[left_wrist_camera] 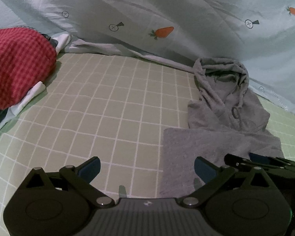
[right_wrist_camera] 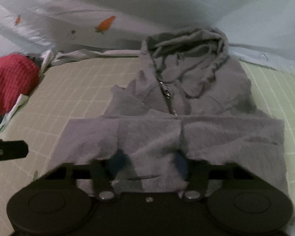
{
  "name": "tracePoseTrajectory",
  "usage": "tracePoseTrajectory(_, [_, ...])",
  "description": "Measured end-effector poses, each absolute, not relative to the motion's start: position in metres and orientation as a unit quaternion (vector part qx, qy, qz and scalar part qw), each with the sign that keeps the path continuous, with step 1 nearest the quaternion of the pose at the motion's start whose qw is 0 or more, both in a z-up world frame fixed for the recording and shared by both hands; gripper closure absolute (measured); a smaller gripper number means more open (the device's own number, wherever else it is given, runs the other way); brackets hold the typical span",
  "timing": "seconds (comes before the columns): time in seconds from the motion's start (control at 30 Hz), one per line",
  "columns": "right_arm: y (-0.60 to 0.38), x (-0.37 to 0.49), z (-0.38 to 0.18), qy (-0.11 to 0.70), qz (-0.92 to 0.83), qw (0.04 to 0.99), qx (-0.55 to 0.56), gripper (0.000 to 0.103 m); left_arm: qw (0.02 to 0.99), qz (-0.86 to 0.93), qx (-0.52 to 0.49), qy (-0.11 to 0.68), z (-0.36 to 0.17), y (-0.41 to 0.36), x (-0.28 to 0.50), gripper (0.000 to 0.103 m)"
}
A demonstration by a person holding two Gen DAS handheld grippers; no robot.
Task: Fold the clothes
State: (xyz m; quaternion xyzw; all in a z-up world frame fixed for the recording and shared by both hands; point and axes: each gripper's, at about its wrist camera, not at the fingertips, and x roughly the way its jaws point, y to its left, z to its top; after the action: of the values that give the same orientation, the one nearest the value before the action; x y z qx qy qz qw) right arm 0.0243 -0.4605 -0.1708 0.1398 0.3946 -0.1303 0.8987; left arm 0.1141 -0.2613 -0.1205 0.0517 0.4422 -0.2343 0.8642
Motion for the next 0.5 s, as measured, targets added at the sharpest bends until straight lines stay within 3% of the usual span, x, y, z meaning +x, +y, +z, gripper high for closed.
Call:
tracePoseTrajectory(0.07, [-0.461,0.021,-0.166,0.388,-0.118,0.903,0.145,0.087,0.865,-0.235,0.052,0.440,-0.118,-0.263,0.113,0.002])
tracePoseTrajectory(0.5, [-0.473,-0.019,-0.116,0.335,-0.152,0.926,0.081,0.090,0.859,-0.265,0.069,0.432,-0.111,-0.296,0.098,0.002])
